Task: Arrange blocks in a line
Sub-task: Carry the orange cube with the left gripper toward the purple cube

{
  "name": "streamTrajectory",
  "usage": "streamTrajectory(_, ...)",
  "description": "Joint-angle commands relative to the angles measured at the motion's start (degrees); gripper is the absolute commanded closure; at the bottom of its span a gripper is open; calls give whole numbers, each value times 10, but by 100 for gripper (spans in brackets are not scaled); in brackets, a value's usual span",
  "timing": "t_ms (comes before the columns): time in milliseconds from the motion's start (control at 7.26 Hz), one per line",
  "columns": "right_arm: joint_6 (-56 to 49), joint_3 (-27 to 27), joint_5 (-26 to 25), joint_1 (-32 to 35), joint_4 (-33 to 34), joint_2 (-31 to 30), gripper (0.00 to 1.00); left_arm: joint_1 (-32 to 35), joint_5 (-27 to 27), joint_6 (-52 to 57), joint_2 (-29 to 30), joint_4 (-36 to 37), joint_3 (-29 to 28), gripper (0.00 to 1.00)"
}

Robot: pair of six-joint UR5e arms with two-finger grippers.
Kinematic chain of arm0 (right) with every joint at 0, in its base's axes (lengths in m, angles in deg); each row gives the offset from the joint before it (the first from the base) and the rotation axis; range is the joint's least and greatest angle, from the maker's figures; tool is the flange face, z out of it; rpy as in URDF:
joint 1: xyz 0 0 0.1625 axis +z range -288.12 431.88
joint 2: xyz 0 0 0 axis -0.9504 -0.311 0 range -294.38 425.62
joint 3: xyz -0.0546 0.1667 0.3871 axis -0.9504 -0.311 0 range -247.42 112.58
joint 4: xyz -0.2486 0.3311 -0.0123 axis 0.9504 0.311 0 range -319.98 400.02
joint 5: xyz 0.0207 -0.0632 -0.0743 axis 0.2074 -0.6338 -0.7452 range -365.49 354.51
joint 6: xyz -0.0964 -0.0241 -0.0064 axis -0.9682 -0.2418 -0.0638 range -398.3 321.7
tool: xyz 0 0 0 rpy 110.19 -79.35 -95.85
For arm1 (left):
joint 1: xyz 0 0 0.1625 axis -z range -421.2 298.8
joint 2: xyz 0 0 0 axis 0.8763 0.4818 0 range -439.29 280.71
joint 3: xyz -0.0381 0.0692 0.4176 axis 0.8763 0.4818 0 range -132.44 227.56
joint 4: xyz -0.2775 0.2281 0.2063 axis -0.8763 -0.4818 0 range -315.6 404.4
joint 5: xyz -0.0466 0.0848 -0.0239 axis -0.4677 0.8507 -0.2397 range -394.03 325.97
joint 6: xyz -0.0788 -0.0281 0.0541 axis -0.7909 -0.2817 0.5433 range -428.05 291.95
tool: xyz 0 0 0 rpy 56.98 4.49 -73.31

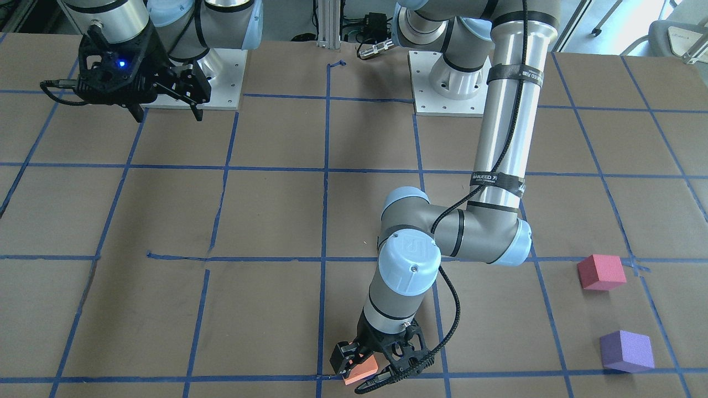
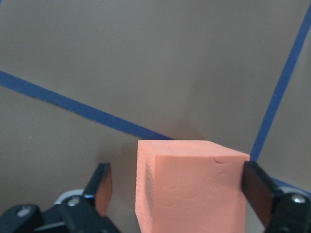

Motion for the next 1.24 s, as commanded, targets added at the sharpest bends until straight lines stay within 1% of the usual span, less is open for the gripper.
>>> streamTrajectory(0,2,-1,2,0,2,0,0,0,-11,-2,-2,-2,-15,6)
streamTrajectory(275,0,-2,1,0,2,0,0,0,-23,-1,-2,-2,-23,6)
streamTrajectory(689,2,-1,0,0,1,-1,0,0,-19,6,12,-2,-1,6)
streamTrajectory(826,2,-1,1,0,4,-1,0,0,-18,18,12,-2,2,23)
streamTrajectory(964,2,-1,2,0,4,0,0,0,-16,38,11,-3,2,49)
streamTrajectory(1102,2,-2,1,0,4,-1,0,-1,-15,42,7,-4,1,69)
